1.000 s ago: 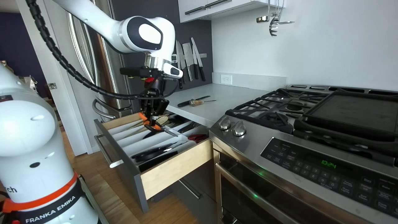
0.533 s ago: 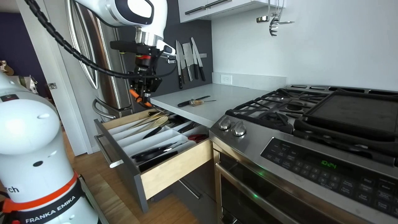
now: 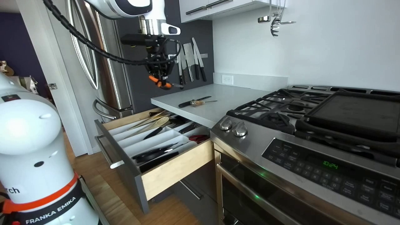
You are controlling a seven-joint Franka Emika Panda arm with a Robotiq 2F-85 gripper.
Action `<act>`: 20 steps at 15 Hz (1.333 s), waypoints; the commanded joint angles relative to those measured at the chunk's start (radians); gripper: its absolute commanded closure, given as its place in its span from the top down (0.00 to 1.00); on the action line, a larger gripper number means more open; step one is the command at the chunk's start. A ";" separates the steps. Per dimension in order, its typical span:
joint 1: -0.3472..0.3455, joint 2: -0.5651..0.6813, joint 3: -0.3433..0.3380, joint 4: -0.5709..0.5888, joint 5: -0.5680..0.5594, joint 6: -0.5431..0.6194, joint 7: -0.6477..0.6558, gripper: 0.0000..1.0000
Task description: Remove the orange and black scissors from the far right compartment of the opened drawer and place it on the counter top
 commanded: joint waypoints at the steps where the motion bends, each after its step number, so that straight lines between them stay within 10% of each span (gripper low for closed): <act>1: -0.037 0.065 0.036 -0.010 -0.060 0.246 0.104 0.07; 6: -0.134 0.196 0.129 -0.036 -0.301 0.529 0.326 0.07; 12: -0.236 0.339 0.204 -0.013 -0.628 0.606 0.616 0.07; 20: -0.172 0.527 0.188 0.075 -0.828 0.598 0.777 0.07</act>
